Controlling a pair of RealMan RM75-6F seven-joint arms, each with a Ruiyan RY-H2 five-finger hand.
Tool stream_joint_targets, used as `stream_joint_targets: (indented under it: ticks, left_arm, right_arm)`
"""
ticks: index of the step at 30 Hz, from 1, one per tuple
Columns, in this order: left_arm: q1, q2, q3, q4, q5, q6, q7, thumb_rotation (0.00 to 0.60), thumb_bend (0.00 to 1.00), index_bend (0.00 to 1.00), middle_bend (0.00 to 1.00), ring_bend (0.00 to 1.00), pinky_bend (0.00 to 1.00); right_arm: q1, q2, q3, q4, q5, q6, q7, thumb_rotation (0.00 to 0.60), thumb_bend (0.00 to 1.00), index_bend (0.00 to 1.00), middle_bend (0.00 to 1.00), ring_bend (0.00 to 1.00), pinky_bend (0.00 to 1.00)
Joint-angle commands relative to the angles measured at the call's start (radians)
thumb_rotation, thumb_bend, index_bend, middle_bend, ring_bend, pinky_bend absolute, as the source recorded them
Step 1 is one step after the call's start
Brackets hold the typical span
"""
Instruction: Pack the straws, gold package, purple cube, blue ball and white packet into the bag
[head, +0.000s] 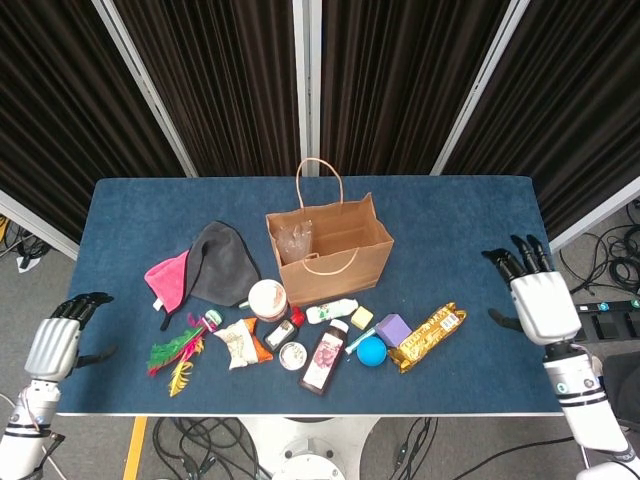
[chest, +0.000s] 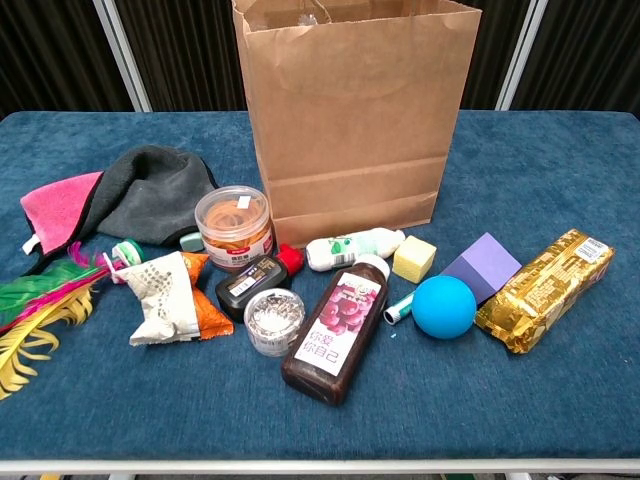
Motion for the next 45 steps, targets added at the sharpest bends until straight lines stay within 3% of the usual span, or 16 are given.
stream_joint_targets:
  ticks: [1,13,22,36,40,45]
  left_arm:
    - [0.001,-0.002,0.001,0.002,0.001,0.004,0.004,0.600,0.18,0.30,0.35,0.23,0.27]
    - [0.018,0.011,0.003,-0.001,-0.007,0.017,0.003,0.600,0.18,0.30,0.35,0.23,0.27]
    - [0.018,0.003,0.001,0.020,-0.009,0.015,-0.014,0.600,0.19,0.30,0.35,0.22,0.27]
    - [0.017,-0.010,0.004,0.071,-0.009,0.007,-0.019,0.600,0.19,0.30,0.35,0.22,0.27]
    - [0.016,-0.015,0.003,0.083,-0.012,0.002,-0.030,0.600,0.19,0.30,0.35,0.22,0.27]
    - [0.018,-0.015,0.002,0.085,-0.014,0.003,-0.040,0.600,0.19,0.30,0.35,0.22,0.27]
  right_arm:
    - [0.016,-0.081,-0.073,0.126,-0.091,-0.081,0.023,0.600,0.00,0.20,0.23,0.05,0.05]
    - [0.145,-0.168,-0.119,0.222,-0.188,-0.276,0.015,0.600,0.00,0.20,0.21,0.05,0.05]
    - [0.167,-0.206,-0.126,0.244,-0.118,-0.370,-0.034,0.600,0.00,0.20,0.20,0.04,0.04]
    - [0.172,-0.290,-0.116,0.336,-0.034,-0.408,-0.057,0.600,0.00,0.21,0.21,0.04,0.05]
    - [0.178,-0.324,-0.114,0.365,-0.039,-0.403,-0.046,0.600,0.00,0.27,0.24,0.07,0.09]
    - [0.173,-0.348,-0.117,0.392,-0.056,-0.371,-0.048,0.600,0.07,0.47,0.37,0.21,0.22]
